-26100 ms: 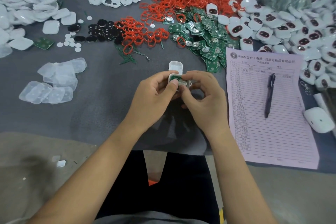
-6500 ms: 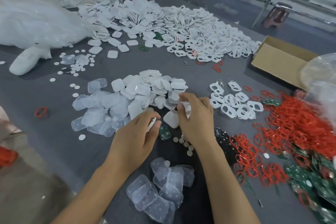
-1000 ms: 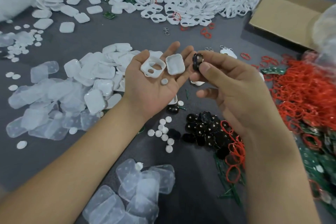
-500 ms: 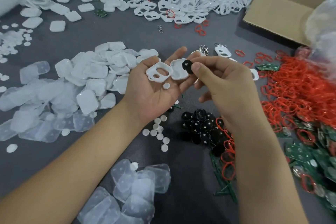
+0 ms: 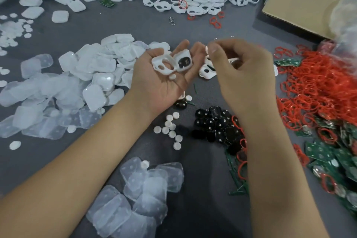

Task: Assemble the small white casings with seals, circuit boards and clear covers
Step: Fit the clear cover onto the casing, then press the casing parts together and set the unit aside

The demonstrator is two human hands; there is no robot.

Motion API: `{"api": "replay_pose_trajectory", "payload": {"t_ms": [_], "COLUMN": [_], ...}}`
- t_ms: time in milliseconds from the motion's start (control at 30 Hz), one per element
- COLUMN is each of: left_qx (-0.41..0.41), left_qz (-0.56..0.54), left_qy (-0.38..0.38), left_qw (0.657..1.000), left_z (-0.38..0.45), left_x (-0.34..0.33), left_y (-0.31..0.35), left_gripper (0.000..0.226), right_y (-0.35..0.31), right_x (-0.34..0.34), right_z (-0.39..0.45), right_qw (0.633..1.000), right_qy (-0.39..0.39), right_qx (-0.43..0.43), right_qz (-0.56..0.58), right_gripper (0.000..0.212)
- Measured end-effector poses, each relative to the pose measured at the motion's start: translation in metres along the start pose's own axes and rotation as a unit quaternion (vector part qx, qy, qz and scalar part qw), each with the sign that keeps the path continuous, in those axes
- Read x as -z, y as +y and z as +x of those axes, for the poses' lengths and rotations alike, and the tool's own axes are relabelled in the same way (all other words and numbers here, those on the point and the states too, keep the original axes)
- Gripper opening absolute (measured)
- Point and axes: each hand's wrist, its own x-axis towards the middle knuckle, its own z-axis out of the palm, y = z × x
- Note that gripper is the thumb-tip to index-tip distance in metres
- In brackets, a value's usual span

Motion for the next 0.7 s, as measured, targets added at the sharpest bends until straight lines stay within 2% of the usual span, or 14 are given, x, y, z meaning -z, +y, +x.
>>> {"api": "replay_pose_trajectory", "payload": {"t_ms": [67,200,400,500,600,700], "left_qx": [0.015,0.01,-0.013,-0.009,-0.023,-0.045], "left_qz": [-0.018,0.031,0.079,0.073,0.062,0.094], "left_qy": [-0.026,-0.026,0.005,0.002,0.009,0.023], "left_qw": [0.999,0.999,0.997,0.997,0.998,0.994], "left_z": [0.0,-0.006,-0.035,-0.058,-0.086,-0.116], "left_x": [0.004,-0.001,-0.017,-0.023,-0.021,-0.009], "left_y": [0.01,0.022,0.016,0.006,0.0,-0.004], "left_gripper": [0.033,0.022,0.025,0.03,0.031,0.033], "right_y": [-0.006,-0.019,-0.009,-0.003,0.001,0.004], "right_x": [0.003,0.015,0.023,0.025,0.022,0.014], "right_z": [-0.001,-0.015,-0.078,-0.117,-0.149,-0.168], "right_qw": [1.0,0.994,0.969,0.947,0.936,0.94], "right_qy": [-0.011,-0.093,-0.223,-0.292,-0.304,-0.265], "right_qx": [0.001,0.024,-0.005,-0.007,-0.002,0.014], "right_qz": [-0.02,-0.061,-0.108,-0.134,-0.177,-0.216], "right_gripper": [0.01,0.014,0.006,0.016,0.034,0.037]}}
